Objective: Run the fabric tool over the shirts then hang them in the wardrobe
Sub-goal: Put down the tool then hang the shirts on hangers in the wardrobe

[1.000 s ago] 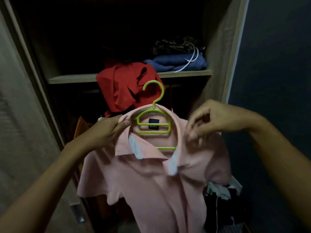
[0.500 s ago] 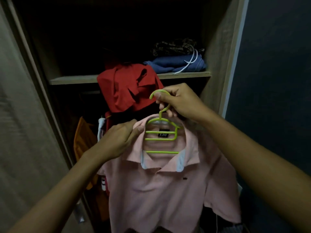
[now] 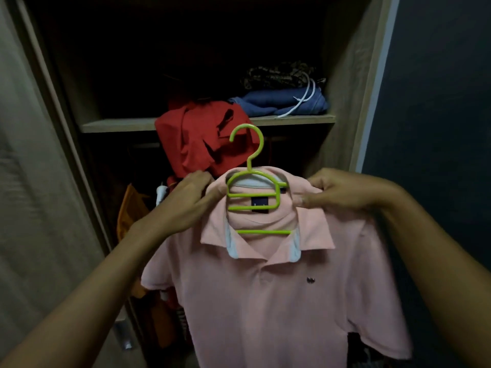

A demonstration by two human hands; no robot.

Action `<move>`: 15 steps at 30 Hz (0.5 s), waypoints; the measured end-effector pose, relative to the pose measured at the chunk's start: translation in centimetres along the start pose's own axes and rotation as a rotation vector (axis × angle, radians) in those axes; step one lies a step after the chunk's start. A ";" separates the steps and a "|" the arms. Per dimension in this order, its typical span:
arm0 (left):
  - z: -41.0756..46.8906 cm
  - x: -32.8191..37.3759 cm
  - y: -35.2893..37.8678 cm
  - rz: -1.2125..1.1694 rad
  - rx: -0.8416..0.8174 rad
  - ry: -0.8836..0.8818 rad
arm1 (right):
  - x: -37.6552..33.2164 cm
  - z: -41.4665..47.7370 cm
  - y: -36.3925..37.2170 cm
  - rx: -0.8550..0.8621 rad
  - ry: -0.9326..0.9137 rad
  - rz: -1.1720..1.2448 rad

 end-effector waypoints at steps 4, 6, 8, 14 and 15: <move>3.5 1.6 -4.6 0.159 0.327 -0.057 | 0.9 -1.3 -1.5 0.034 0.075 0.022; 5.8 2.3 -5.9 0.221 0.416 -0.066 | 1.3 -1.9 -2.1 0.052 0.128 -0.044; 8.5 2.5 -5.4 0.316 0.373 -0.073 | 1.7 -2.2 -2.6 0.087 0.173 -0.133; 12.2 0.3 -0.7 0.583 0.084 -0.169 | 4.2 -0.4 -2.8 0.240 0.295 -0.098; 12.2 0.0 -0.9 0.595 0.089 -0.171 | 4.7 0.4 -2.4 0.264 0.302 -0.051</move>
Point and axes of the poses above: each hand's wrist, its own z-axis towards the middle knuckle, its own y-axis out of the palm, x = y × z, the point moved 9 cm from there along z, towards the middle knuckle, and after that the axes turned 10 degrees about z, right-handed, at the moved point
